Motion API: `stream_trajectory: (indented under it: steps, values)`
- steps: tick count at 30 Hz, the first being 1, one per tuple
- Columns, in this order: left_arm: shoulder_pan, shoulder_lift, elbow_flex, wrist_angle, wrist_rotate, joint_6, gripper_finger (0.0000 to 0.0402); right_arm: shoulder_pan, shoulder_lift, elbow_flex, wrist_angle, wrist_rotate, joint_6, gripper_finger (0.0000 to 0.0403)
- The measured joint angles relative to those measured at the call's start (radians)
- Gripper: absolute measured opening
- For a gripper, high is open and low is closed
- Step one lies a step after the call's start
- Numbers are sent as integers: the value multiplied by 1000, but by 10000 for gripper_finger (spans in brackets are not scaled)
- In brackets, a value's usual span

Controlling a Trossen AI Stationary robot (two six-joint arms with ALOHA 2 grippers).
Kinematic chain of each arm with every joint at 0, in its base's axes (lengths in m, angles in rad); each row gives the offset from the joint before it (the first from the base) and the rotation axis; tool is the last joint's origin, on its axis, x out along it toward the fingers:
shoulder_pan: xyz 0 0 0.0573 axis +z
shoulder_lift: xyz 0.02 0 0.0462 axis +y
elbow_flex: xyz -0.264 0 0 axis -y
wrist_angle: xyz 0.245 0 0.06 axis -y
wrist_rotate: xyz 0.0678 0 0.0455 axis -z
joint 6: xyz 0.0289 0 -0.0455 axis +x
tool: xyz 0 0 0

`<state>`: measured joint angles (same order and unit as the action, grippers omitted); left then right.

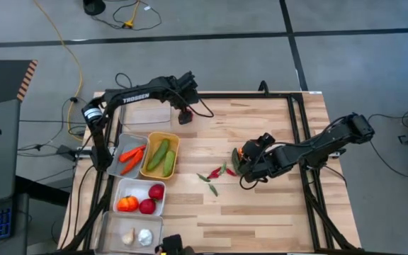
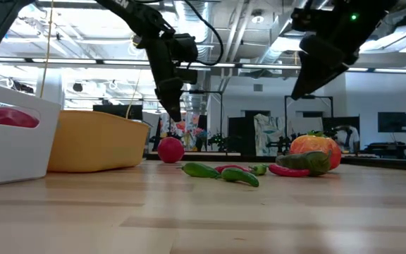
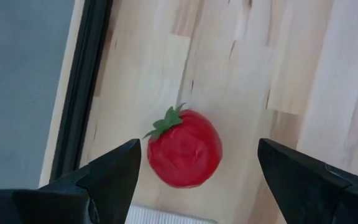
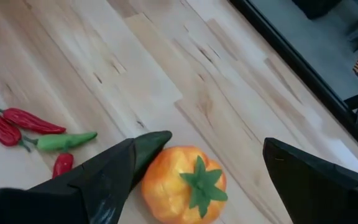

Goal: Sort produce into baskets
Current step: Put the top left tomato to the white bin

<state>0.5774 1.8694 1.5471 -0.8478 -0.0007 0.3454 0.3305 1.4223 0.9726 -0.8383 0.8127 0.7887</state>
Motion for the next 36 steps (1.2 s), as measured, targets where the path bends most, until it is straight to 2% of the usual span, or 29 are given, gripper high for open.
stream_trajectory:
  steps: [7,32,36]
  values:
    - [-5,42,-1,6,47,-6,311,1,0,0,17,0,-1,376]
    - [0,64,-1,29,-77,2,311,4,1,0,45,-3,-3,376]
    - [2,64,-1,31,-69,9,311,4,1,0,53,-3,-3,376]
